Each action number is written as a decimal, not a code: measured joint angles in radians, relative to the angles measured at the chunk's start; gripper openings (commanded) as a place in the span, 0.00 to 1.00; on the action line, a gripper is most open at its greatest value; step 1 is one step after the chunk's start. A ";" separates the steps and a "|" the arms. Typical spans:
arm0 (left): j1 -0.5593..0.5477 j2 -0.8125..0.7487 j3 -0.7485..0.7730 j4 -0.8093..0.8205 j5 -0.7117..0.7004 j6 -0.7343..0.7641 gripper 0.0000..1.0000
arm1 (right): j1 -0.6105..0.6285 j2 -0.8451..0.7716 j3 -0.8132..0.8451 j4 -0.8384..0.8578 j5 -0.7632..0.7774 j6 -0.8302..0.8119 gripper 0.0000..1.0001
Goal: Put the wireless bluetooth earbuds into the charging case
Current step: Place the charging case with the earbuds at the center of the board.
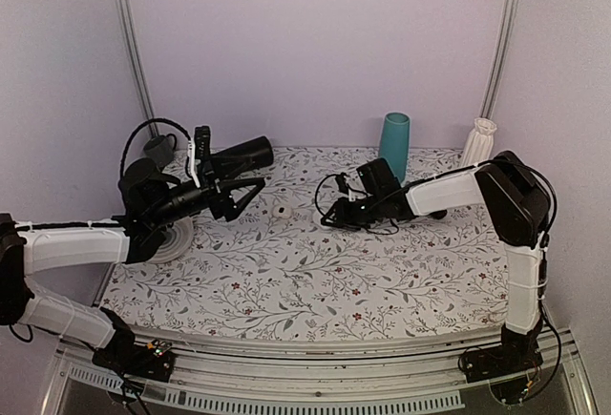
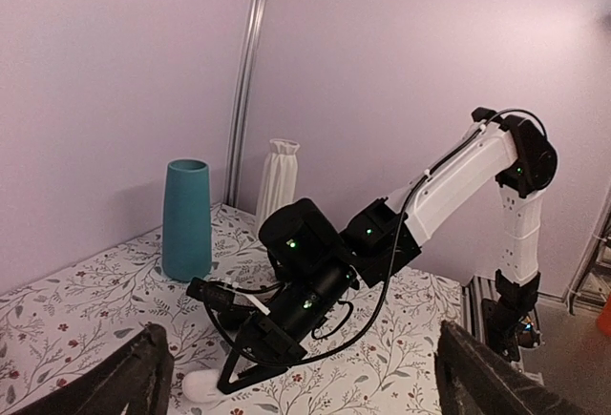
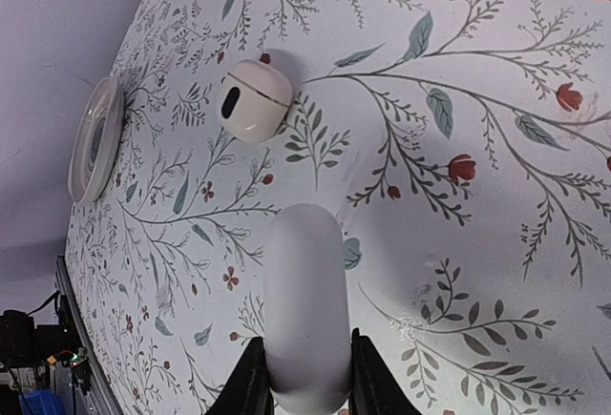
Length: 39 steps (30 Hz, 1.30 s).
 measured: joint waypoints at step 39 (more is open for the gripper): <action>0.001 -0.008 -0.008 0.003 0.000 -0.016 0.96 | -0.047 0.147 0.164 -0.087 0.052 0.039 0.40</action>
